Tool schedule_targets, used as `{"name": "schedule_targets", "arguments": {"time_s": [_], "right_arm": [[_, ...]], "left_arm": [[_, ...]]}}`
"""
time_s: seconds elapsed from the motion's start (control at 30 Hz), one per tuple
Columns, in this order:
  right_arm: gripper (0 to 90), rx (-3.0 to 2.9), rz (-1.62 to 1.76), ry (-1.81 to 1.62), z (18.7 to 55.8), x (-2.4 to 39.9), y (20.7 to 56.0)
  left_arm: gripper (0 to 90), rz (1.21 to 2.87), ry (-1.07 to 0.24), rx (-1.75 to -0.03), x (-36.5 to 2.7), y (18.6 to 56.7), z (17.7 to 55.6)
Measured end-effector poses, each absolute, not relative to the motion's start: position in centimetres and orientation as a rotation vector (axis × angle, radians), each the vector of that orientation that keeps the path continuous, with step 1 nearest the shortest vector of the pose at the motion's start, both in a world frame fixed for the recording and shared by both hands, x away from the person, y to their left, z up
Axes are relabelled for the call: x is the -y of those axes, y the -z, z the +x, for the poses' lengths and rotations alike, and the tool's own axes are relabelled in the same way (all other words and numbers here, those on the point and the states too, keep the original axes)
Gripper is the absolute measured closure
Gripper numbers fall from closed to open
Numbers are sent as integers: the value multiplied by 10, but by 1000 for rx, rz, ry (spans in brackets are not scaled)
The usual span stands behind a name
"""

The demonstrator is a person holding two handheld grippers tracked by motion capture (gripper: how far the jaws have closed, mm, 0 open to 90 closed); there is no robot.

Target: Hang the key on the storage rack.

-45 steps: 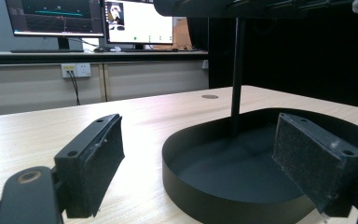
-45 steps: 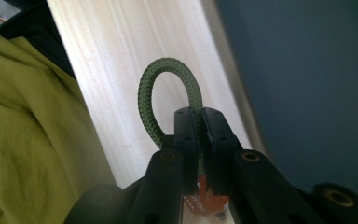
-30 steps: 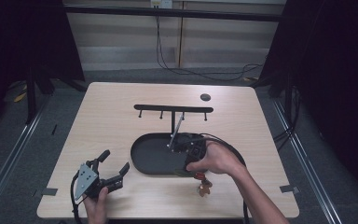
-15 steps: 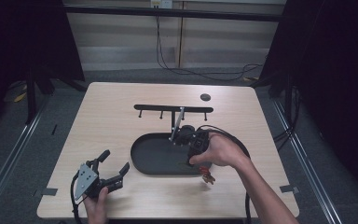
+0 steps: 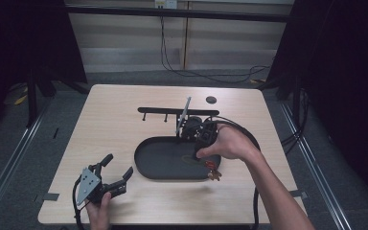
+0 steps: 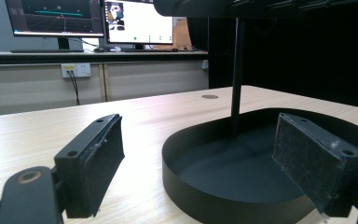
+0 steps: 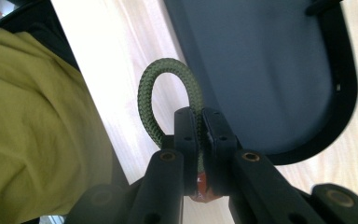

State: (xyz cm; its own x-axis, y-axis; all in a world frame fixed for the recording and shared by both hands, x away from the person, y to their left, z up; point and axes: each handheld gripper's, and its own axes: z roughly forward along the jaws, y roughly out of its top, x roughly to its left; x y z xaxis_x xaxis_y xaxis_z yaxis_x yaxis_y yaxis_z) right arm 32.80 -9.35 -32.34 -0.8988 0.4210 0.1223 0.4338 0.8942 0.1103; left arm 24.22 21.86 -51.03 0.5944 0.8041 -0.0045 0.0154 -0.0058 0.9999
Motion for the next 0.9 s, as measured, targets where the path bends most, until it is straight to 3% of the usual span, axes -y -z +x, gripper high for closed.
{"name": "schedule_targets", "arguments": {"time_s": [0.9], "right_arm": [[853,3013,-704,296,364,90,288]], "left_arm": [[158,1458,-721,-739,-219,510,242]]}}
